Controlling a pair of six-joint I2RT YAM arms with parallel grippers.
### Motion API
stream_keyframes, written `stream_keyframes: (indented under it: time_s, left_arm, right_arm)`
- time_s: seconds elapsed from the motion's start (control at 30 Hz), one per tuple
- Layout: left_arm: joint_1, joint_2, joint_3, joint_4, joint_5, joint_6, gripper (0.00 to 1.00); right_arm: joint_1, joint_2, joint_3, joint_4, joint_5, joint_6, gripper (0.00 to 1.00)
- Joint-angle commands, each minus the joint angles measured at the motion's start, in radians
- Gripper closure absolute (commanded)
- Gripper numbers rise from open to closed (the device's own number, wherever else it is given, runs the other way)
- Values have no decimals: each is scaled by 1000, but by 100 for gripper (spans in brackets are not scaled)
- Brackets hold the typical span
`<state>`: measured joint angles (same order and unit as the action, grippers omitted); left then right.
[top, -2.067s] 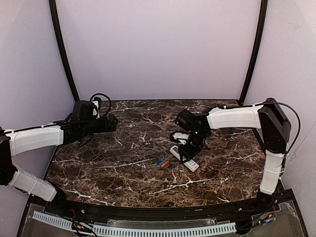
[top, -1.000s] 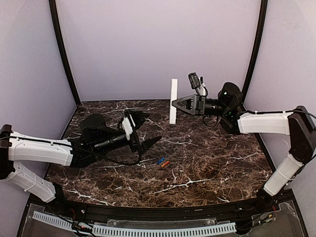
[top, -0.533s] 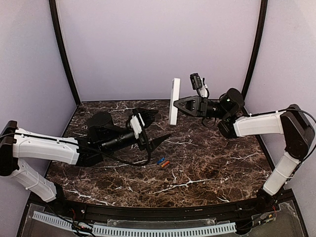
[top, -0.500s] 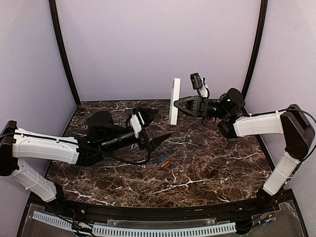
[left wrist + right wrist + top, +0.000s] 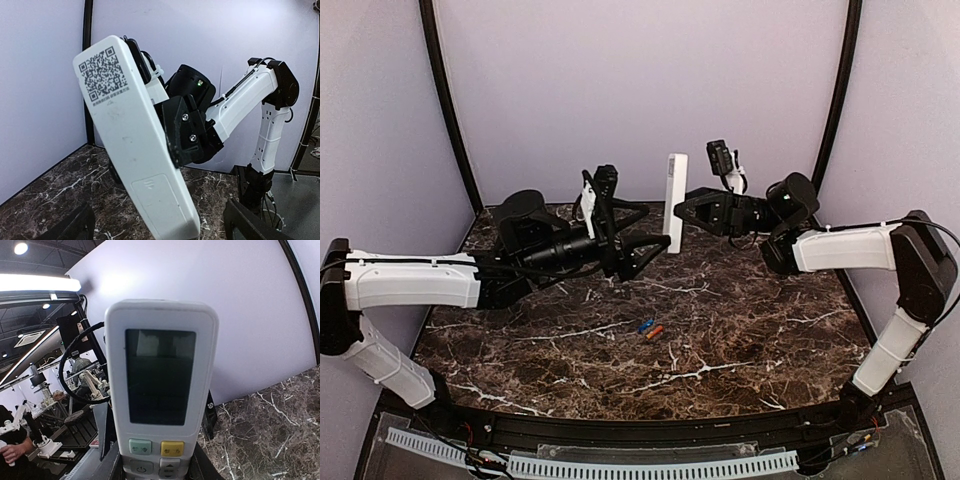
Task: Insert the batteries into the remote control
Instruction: Pass from the right arm to the left
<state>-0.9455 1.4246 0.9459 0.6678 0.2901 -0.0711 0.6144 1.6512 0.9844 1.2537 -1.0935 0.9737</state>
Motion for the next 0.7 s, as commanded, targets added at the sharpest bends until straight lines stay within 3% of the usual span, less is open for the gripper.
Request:
stream_keyframes:
  time_s: [0.0,0.2,0.53,0.57,0.67]
  left_arm:
    - [-2,44,48,-31,78,-121,11]
    - [-1,82,74,-26,107,-175,20]
    - [32,93,55,76,153,-247,49]
    - [38,93,54,79,156,-255,55]
    - [44,88,49,78,159,-251,68]
  right_arm:
    - [15,-28,51,-61,-10,-88,100]
    - [25,-34,74,-112,-12,-137,100]
    - [30,-30,82,-112,-34,-128,100]
    - [30,-31,83,-113,-34,-128,98]
    - [28,-40,86,-154,-35,-144,80]
